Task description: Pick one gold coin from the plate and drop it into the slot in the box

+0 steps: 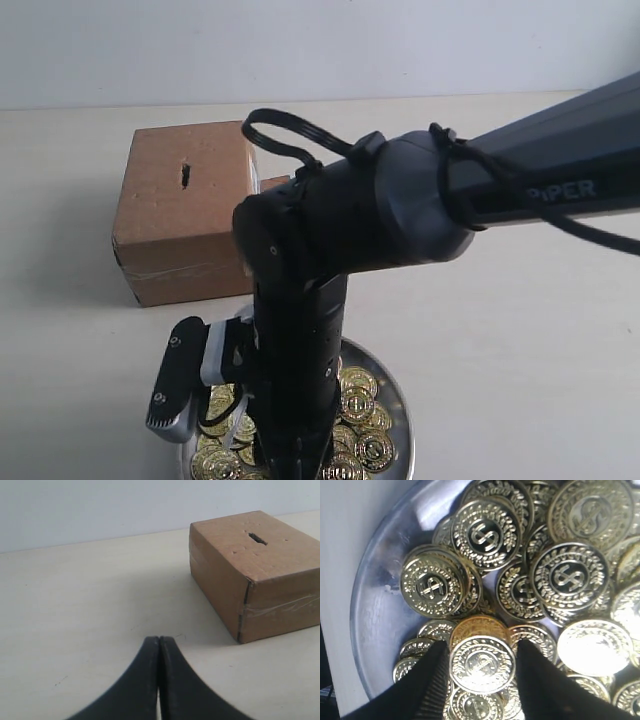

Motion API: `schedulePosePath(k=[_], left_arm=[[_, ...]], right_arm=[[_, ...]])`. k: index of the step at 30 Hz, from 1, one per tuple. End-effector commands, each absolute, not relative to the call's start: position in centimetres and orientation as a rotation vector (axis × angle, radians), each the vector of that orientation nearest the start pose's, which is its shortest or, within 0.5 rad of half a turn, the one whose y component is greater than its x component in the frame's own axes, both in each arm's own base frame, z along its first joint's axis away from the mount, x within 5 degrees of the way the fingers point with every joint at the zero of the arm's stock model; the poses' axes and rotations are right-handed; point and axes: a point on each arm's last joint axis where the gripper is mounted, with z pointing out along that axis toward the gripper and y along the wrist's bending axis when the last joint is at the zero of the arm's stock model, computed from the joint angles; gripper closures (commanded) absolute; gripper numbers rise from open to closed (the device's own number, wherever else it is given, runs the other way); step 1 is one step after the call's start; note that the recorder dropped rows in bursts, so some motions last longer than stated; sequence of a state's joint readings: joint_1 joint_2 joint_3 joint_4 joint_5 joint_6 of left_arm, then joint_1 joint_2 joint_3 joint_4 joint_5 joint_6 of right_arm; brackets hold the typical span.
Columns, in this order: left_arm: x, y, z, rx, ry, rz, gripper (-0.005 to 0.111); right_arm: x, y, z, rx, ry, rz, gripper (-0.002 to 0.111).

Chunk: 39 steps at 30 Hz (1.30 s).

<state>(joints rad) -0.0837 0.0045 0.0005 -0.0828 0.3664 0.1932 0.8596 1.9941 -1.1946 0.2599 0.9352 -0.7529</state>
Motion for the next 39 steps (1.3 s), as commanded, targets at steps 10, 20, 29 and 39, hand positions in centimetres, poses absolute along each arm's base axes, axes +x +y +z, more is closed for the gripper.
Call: schedulePosePath(k=[10, 20, 29, 39], left_arm=[[5.3, -0.8, 18.1, 0.209, 1.826, -0.010, 0.107], [5.3, -0.8, 18.1, 0.209, 1.826, -0.010, 0.107], [5.3, -0.7, 18.1, 0.222, 1.825, 0.001, 0.107], [5.4, -0.5, 18.6, 0.362, 1.748, 0.164, 0.107]], right_arm=[[21.1, 27.4, 17.2, -2.085, 2.293, 0.320, 0.081], [20.8, 27.1, 19.1, -2.068, 2.259, 0.332, 0.081], [20.6, 26.9, 20.3, -2.052, 2.236, 0.338, 0.081], [20.4, 26.7, 20.3, -2.071, 2.253, 0.345, 0.081]])
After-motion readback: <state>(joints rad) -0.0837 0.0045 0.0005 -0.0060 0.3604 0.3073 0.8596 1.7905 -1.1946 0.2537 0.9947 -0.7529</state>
